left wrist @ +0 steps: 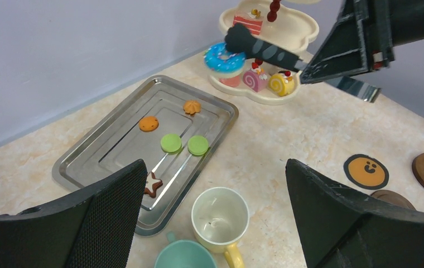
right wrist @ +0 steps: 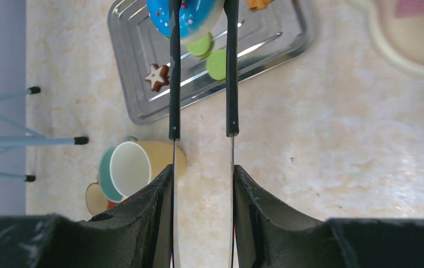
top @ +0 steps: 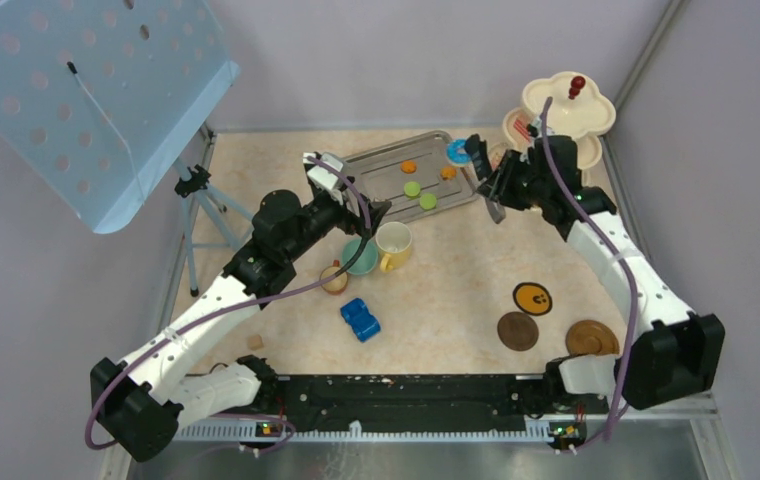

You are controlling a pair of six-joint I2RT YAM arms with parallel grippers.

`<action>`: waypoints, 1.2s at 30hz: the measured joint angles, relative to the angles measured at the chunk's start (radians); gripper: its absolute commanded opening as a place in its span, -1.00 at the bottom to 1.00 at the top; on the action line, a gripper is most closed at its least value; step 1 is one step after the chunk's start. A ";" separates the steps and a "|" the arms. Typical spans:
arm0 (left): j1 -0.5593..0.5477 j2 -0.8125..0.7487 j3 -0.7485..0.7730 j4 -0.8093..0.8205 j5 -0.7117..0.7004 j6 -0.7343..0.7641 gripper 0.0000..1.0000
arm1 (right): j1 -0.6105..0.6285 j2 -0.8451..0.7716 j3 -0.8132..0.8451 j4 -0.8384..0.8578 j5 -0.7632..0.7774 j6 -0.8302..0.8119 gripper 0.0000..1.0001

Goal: Serve the afternoon tea

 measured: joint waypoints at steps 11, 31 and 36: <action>0.000 -0.002 0.000 0.000 0.019 -0.015 0.97 | -0.185 -0.230 -0.103 -0.145 0.130 -0.053 -1.00; -0.011 -0.008 0.000 0.000 0.021 -0.023 0.98 | -0.527 -0.227 -0.147 -0.104 0.023 -0.056 -1.00; -0.011 -0.008 0.000 0.000 0.021 -0.022 0.97 | -0.574 -0.171 -0.147 -0.047 -0.004 -0.049 -1.00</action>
